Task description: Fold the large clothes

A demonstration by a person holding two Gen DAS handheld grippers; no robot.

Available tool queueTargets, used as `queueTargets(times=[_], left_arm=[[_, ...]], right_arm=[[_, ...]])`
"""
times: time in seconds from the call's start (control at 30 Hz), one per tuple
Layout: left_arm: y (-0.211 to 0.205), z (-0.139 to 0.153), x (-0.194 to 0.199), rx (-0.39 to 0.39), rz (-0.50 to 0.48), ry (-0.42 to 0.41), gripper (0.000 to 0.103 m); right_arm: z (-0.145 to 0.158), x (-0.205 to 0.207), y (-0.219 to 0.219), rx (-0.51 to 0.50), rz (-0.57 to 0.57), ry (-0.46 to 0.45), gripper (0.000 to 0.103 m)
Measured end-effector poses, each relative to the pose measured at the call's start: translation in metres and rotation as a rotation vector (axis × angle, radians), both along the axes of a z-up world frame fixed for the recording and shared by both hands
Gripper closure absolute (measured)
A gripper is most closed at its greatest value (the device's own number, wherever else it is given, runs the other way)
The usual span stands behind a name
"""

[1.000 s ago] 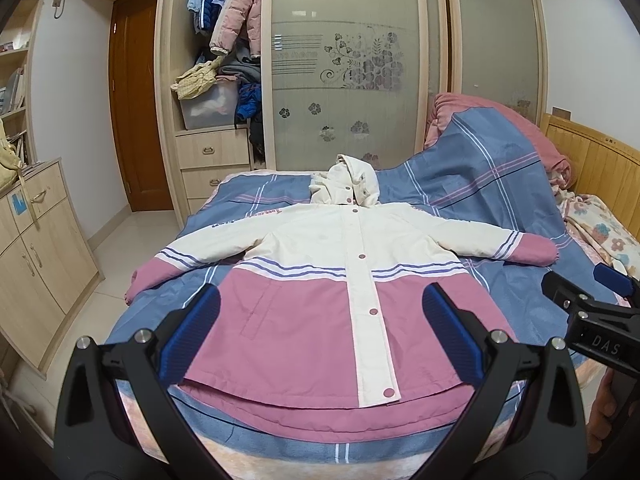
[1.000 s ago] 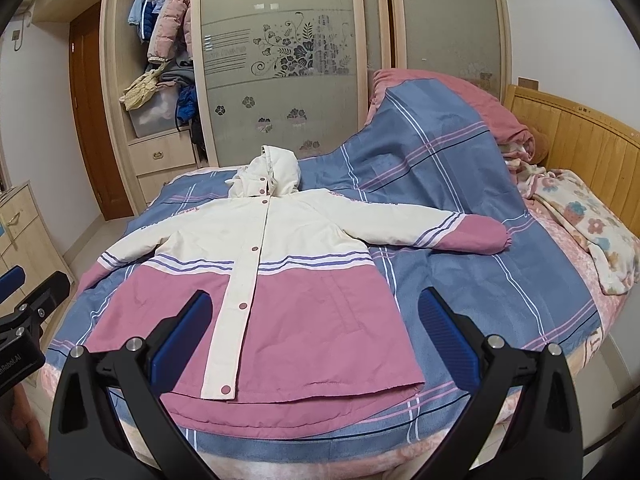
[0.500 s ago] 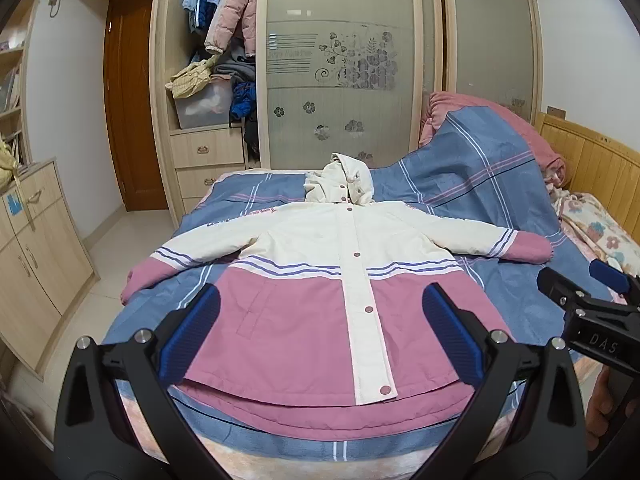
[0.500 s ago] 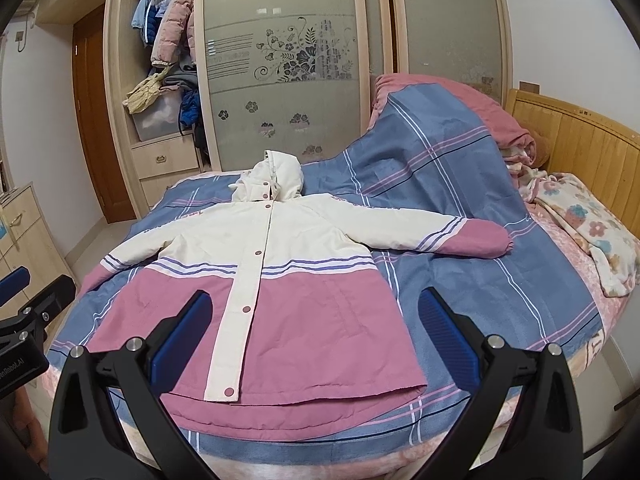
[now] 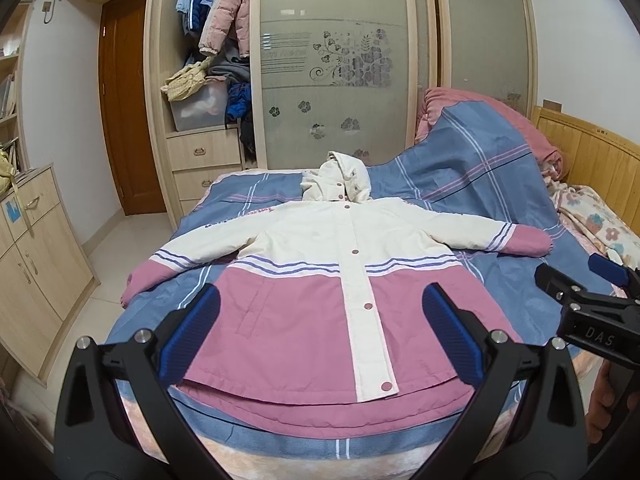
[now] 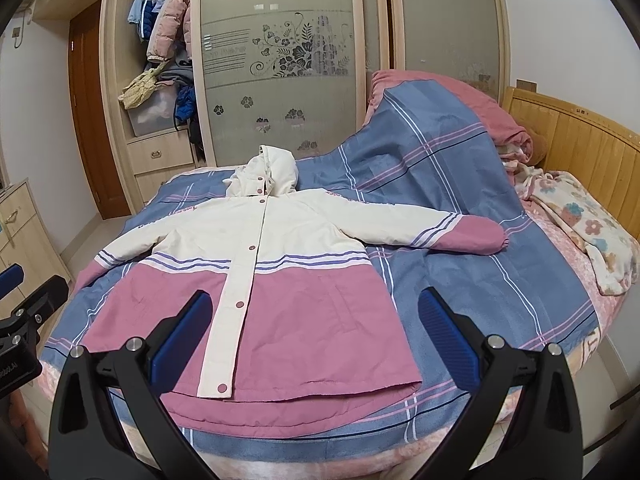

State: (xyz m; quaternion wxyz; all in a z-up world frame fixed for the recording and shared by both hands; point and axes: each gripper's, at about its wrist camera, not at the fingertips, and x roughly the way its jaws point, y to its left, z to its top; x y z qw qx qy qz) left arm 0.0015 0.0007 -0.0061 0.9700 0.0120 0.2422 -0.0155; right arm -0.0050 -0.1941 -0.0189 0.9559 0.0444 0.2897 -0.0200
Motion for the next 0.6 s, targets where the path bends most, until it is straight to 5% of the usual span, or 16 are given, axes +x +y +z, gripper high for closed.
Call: queueTargets(times=[0.6], left_arm=[[0.0021, -0.0013, -0.0009, 0.001, 0.008, -0.004, 0.002]], right_arm=[[-0.0073, 0.0035, -0.0028, -0.047, -0.008, 0.015, 0.001]])
